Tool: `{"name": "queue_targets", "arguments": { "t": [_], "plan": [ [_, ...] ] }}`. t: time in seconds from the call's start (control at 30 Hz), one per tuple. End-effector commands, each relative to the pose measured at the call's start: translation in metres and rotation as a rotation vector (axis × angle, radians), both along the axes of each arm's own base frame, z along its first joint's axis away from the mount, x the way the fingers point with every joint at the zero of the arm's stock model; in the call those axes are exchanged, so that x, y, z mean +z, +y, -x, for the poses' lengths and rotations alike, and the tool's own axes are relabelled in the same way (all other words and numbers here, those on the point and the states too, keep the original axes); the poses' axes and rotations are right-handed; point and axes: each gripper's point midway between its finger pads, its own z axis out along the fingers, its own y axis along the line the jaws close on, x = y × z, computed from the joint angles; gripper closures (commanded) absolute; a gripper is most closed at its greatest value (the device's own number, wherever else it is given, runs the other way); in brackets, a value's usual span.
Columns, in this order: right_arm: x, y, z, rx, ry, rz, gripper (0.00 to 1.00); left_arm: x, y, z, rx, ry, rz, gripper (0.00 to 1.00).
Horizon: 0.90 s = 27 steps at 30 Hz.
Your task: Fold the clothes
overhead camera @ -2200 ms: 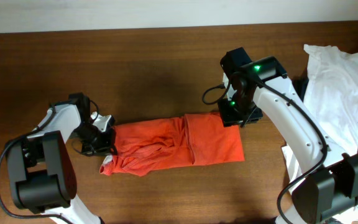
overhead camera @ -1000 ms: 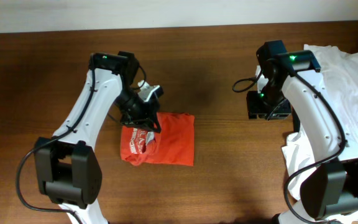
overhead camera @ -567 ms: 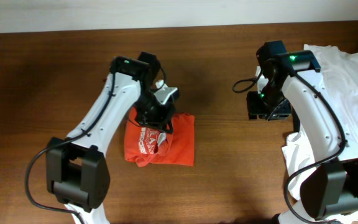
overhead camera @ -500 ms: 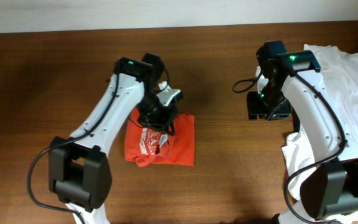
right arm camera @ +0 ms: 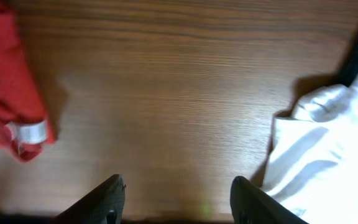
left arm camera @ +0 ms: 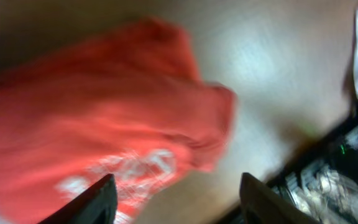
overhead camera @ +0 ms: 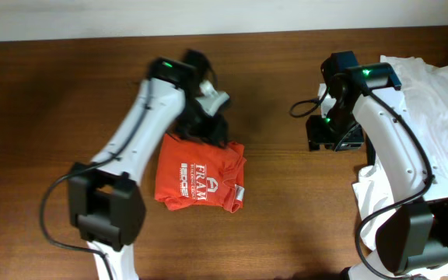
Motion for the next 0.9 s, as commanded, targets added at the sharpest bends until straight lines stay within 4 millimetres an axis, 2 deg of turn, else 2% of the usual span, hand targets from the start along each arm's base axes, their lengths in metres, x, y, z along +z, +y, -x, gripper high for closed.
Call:
{"name": "queue_targets", "arguments": {
  "t": [0.0,0.03,0.1,0.2,0.37,0.4,0.53,0.63,0.7,0.73,0.77,0.87],
  "plan": [
    [0.009,0.038,0.002,0.127,-0.009,-0.237,0.42,0.009,0.05,-0.041,0.107,-0.122,-0.047,0.34],
    [0.014,0.053,0.003,0.163,-0.017,-0.318,0.43,0.004,0.061,-0.05,0.138,-0.13,-0.047,0.34],
    [0.019,0.075,0.005,0.208,-0.026,-0.401,0.43,-0.007,0.072,-0.056,0.166,-0.113,-0.055,0.34],
    [0.018,0.107,0.01,0.292,-0.034,-0.445,0.43,-0.031,0.078,-0.056,0.175,-0.046,-0.076,0.34],
    [0.0,0.175,0.029,0.478,-0.061,-0.55,0.48,-0.074,0.08,-0.046,0.17,0.089,-0.115,0.33],
    [-0.006,0.194,0.034,0.527,-0.079,-0.598,0.48,-0.084,0.082,-0.045,0.169,0.11,-0.126,0.33],
    [-0.025,0.23,0.041,0.635,-0.148,-0.67,0.47,-0.105,0.09,-0.044,0.163,0.141,-0.186,0.32],
    [-0.048,0.244,0.039,0.681,-0.206,-0.685,0.47,-0.109,0.091,-0.044,0.162,0.144,-0.191,0.31],
    [-0.063,0.241,0.031,0.664,-0.231,-0.645,0.47,-0.109,0.091,-0.044,0.162,0.144,-0.191,0.31],
    [-0.077,0.233,0.02,0.632,-0.254,-0.571,0.47,-0.109,0.091,-0.044,0.162,0.145,-0.191,0.31],
    [-0.095,0.216,0.002,0.561,-0.285,-0.436,0.47,-0.109,0.091,-0.044,0.162,0.145,-0.191,0.31],
    [-0.113,0.186,-0.022,0.487,-0.324,-0.25,0.46,-0.108,0.091,-0.044,0.162,0.146,-0.191,0.3]
  ]
}}
